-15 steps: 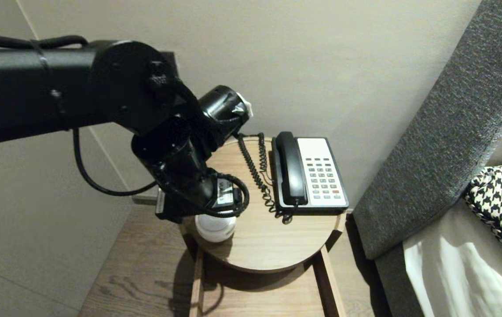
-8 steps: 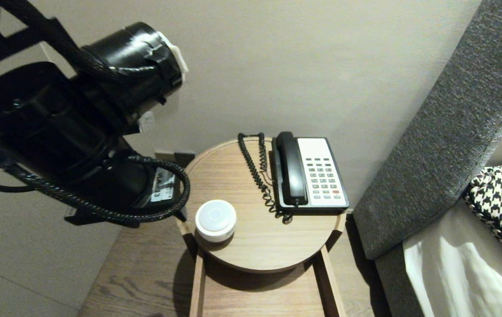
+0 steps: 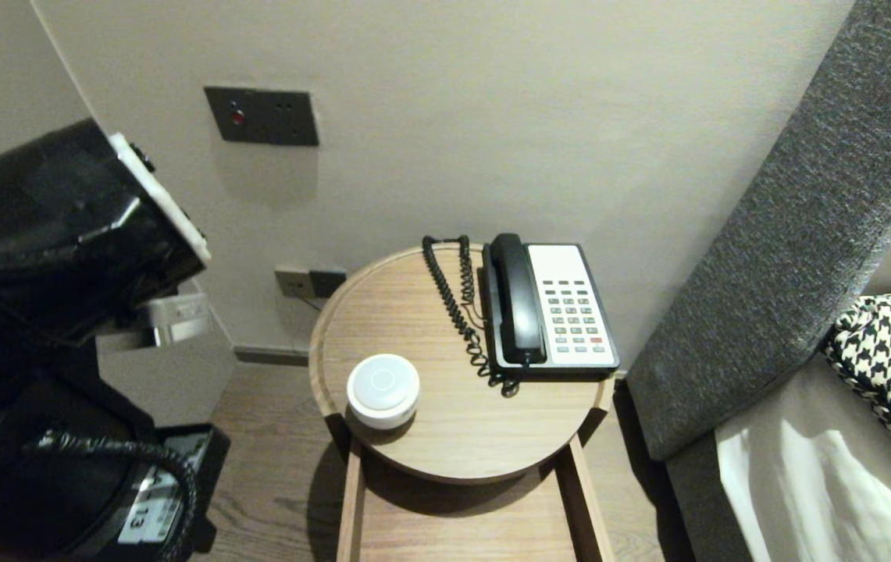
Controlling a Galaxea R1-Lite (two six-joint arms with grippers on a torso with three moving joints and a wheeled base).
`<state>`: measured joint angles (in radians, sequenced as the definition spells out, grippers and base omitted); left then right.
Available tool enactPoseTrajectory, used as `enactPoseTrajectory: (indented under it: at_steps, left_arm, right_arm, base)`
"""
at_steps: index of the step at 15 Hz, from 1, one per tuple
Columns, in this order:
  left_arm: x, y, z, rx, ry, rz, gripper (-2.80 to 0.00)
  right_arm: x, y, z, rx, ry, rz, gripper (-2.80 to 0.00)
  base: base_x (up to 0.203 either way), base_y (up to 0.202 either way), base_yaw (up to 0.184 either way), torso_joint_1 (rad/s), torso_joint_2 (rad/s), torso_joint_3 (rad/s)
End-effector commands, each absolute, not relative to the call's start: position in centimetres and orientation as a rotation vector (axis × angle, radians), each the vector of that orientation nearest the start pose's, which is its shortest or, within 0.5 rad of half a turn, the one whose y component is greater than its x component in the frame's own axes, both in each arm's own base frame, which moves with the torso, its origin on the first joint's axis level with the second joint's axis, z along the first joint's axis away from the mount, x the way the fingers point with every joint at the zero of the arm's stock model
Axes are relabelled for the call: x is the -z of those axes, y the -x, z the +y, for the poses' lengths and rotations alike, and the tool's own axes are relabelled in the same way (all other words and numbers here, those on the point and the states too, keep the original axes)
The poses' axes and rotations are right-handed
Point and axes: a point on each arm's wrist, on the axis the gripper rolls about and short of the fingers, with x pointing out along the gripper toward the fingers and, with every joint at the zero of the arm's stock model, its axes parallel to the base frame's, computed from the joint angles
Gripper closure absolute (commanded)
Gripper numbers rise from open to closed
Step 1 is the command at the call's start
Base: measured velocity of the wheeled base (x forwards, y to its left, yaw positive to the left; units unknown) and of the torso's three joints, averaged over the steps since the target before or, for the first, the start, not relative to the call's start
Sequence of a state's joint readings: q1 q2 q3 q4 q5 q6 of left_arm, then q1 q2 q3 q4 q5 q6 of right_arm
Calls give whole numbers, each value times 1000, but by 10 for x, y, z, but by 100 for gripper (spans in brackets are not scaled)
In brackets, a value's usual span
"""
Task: Close the nightstand drawer
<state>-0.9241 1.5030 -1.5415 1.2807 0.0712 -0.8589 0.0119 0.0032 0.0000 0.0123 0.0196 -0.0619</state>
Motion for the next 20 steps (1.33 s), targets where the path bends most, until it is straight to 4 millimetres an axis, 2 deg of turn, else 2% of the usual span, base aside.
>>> enactPoseTrajectory:
  at_steps: [1,5,9,13,17,20]
  left_arm:
    - [-264,-94,-137,246,87,1370,0]
    - [-215,-68,-150,370,-69,1457,0]
    - [-179,-52,-172,471,-250,1483,0]
    - [-151,-52,-189,468,-318,1486,0]
    - [-114,-55,-200,438,-386,1383,0]
    - [-103,-56,-205,430,-404,1385,0]
  right_arm:
    - [-74,22,0,-33,63,16,0]
    - [-74,22,0,-33,63,16,0]
    - [-74,22,0,-33,63,16,0]
    - [-74,22,0,-33,63,17,0]
    - [-74,22,0,-33,63,16,0]
    - [-74,22,0,-33,63,17,0]
  base:
    - [0,0,0,0,0,0]
    - [0,0,0,0,0,0]
    - [0,0,0,0,0,0]
    - [0,0,0,0,0,0]
    - [0,0,0,0,0,0]
    - [0,0,0,0,0,0]
